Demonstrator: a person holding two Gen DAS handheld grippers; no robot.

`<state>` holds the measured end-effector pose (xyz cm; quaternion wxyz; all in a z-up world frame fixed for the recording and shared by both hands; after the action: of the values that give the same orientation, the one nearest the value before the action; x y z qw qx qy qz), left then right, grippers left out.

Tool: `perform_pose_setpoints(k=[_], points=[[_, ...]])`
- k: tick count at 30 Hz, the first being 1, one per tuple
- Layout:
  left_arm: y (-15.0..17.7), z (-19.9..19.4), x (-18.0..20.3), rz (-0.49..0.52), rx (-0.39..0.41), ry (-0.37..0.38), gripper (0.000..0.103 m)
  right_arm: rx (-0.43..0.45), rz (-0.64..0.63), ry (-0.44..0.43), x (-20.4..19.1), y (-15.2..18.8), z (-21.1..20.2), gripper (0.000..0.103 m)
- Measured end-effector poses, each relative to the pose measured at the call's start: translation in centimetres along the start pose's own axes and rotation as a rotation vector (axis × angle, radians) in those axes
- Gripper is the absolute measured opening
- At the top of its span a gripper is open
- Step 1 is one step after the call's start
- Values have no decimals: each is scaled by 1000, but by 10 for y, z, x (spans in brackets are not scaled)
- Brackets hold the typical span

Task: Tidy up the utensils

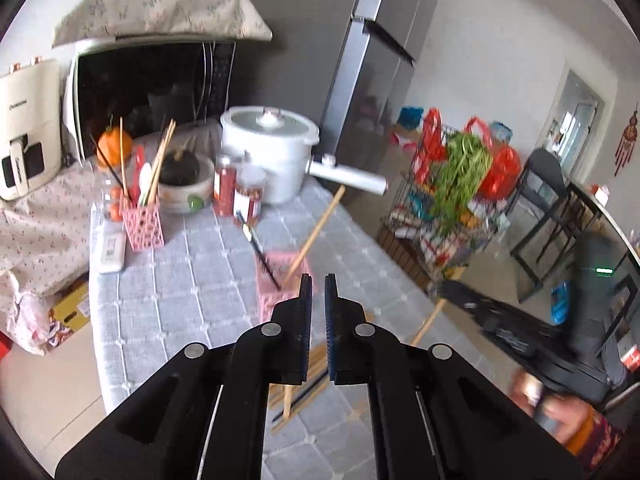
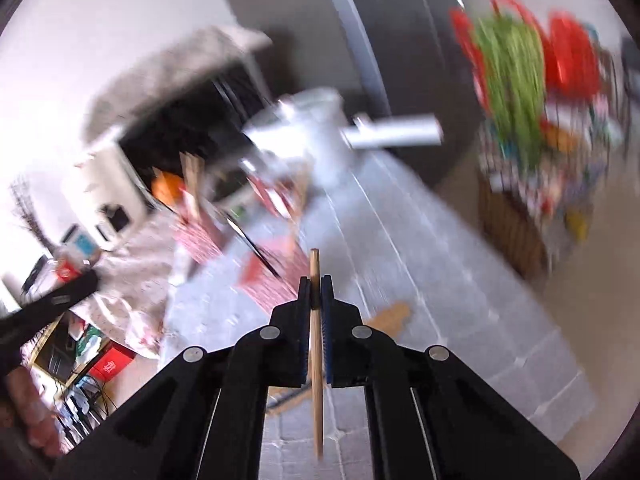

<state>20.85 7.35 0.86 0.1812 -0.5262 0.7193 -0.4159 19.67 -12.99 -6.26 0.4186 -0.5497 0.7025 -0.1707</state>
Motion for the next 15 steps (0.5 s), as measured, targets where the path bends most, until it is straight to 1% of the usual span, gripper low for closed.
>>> perform_pose_setpoints(k=[2,4,7,9,10,11,12,13,14,15], points=[[-11,-1,5,-2,26,-20,6,57,-47,-23,-16,-15,-22,5],[-20,-2,11,1,38,-27,5,85,-78,-33,-27,-28,-38,5],[-27,-1,13,4,10,-41,6,98,-94,-29,-35,-46,-48,5],[-23,10,5,-8,-56,-46,7,95,-92,-32,-31,-51,-54,5],[-19,20,-2,-23,-97,-56,16,87,-92,-34,-28,-53,-55,5],[-11,37,-13,-51,-166,-78,27,79,-87,-33,-23,-54,-55,5],[0,56,-25,-86,-230,-99,42,69,-73,-32,-17,-52,-54,5],[8,70,-33,-108,-267,-114,45,58,-60,-31,-12,-51,-50,5],[20,90,-46,-132,-315,-131,46,45,-46,-31,-6,-50,-46,5],[27,104,-55,-151,-355,-146,50,26,-25,-31,2,-49,-40,5]])
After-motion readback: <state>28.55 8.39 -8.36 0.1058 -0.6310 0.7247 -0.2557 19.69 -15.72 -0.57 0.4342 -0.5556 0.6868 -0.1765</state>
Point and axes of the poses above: each gripper's, at about its wrist camera, not at the fingertips, and z roughly the way its jaws point, x to its right, y to its underside, the point moved 3 cm from there along z, roughly the way its jaws point, and after that the axes turned 4 degrees about z, right-handed, at the moved point
